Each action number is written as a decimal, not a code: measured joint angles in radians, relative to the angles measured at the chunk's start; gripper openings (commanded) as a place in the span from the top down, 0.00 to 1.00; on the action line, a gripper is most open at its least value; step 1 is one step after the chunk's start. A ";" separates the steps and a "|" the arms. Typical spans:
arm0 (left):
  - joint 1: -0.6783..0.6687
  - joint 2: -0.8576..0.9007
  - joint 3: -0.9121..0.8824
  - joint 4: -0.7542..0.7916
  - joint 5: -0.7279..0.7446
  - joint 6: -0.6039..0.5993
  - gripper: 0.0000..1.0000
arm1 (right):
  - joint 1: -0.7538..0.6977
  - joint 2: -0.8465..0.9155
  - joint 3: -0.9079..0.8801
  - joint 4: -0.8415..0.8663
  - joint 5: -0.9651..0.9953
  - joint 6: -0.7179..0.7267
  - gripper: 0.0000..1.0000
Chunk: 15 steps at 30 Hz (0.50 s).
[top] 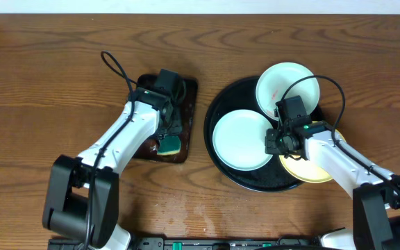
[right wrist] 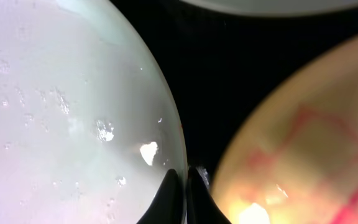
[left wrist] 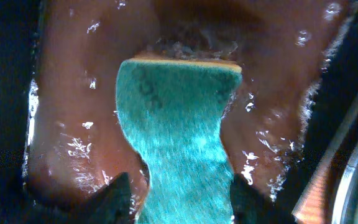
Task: Clean dirty plates on tray and stack at the side
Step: 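Return the sponge to the black tray with the left gripper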
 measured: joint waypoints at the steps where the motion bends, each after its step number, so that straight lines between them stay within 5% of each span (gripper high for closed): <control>1: 0.000 -0.014 0.010 -0.016 0.009 0.008 0.30 | 0.000 -0.014 0.004 -0.030 0.002 -0.010 0.99; 15: 0.000 -0.485 0.071 -0.128 0.050 0.026 0.18 | 0.098 -0.426 0.105 -0.150 0.315 -0.140 0.99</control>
